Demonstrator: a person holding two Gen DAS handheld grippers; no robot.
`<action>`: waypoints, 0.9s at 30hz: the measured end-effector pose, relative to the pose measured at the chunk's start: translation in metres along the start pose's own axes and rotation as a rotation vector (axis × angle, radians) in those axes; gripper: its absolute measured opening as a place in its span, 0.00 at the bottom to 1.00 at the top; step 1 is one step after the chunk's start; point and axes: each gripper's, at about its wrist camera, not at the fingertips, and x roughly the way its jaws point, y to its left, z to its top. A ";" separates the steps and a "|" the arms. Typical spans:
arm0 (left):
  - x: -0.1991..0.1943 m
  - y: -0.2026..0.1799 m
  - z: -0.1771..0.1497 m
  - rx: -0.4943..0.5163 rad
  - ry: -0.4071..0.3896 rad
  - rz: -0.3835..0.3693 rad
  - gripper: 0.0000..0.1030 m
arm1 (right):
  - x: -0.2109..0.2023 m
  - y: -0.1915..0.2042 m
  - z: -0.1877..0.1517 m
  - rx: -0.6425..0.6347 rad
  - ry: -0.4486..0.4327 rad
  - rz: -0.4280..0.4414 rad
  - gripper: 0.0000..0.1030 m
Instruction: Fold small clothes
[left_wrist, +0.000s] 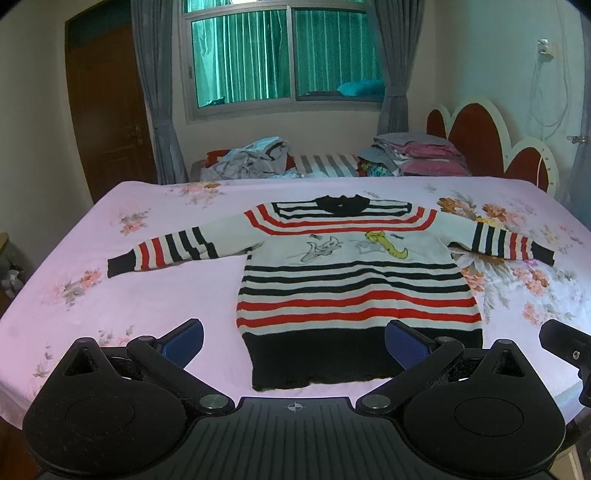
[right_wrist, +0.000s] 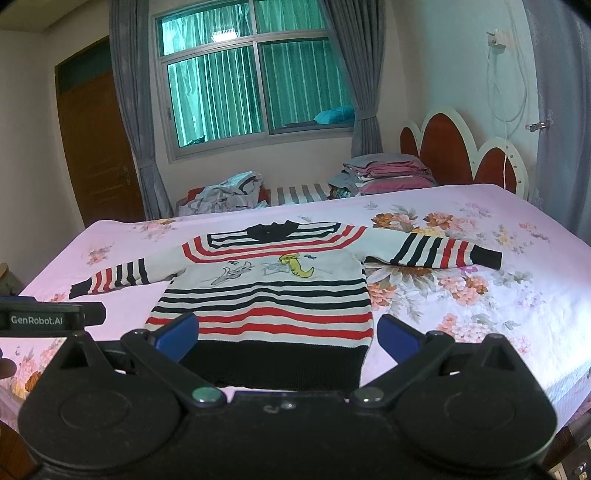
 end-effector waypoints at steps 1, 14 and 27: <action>0.001 0.000 0.000 0.002 0.000 0.001 1.00 | 0.000 0.000 0.000 -0.001 0.001 -0.001 1.00; 0.007 -0.002 0.002 0.004 0.004 0.008 1.00 | 0.006 -0.005 0.003 0.006 0.002 -0.010 1.00; 0.032 0.005 0.012 0.003 0.022 0.019 1.00 | 0.028 -0.007 0.005 0.016 0.016 -0.023 1.00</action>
